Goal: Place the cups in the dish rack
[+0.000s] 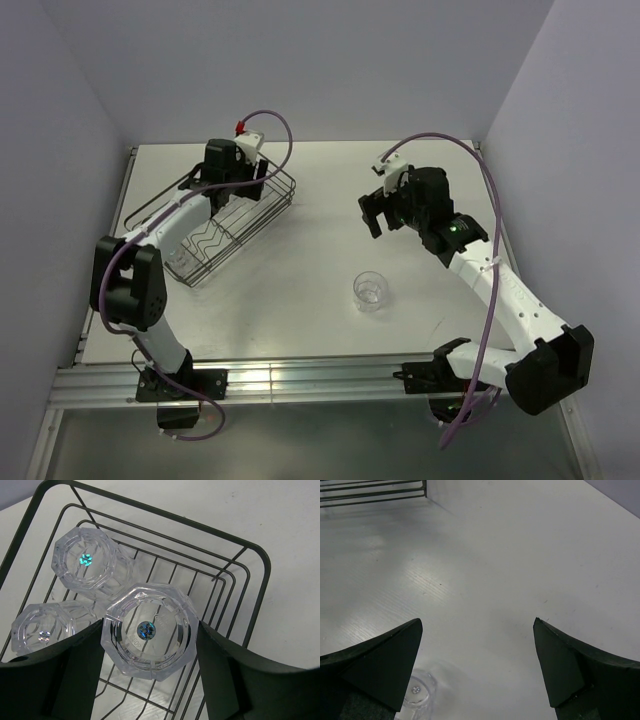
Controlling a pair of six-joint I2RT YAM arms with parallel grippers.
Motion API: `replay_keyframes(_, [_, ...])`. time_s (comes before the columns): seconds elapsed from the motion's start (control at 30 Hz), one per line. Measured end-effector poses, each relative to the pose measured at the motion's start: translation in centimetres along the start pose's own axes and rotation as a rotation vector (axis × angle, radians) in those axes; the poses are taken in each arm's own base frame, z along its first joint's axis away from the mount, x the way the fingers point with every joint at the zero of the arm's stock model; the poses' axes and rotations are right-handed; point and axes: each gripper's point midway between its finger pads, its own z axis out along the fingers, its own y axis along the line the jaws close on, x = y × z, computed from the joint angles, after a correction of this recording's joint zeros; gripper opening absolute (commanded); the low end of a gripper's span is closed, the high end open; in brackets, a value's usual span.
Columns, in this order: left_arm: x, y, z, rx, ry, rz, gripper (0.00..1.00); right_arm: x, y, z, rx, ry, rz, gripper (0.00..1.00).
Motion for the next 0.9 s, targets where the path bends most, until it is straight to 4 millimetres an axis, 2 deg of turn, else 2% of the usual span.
replay_keyframes(0.4, [0.5, -0.1, 2.5, 0.005, 0.003, 0.000, 0.00, 0.2, 0.1, 0.4, -0.007, 0.014, 0.003, 1.00])
replay_keyframes(0.6, [0.9, -0.1, 3.2, 0.006, 0.011, -0.001, 0.00, -0.7, 0.0, 0.3, -0.007, -0.003, 0.002, 1.00])
replay_keyframes(0.9, [1.1, -0.5, 4.3, 0.018, 0.019, 0.001, 0.00, -0.4, 0.3, 0.7, -0.025, 0.007, 0.003, 1.00])
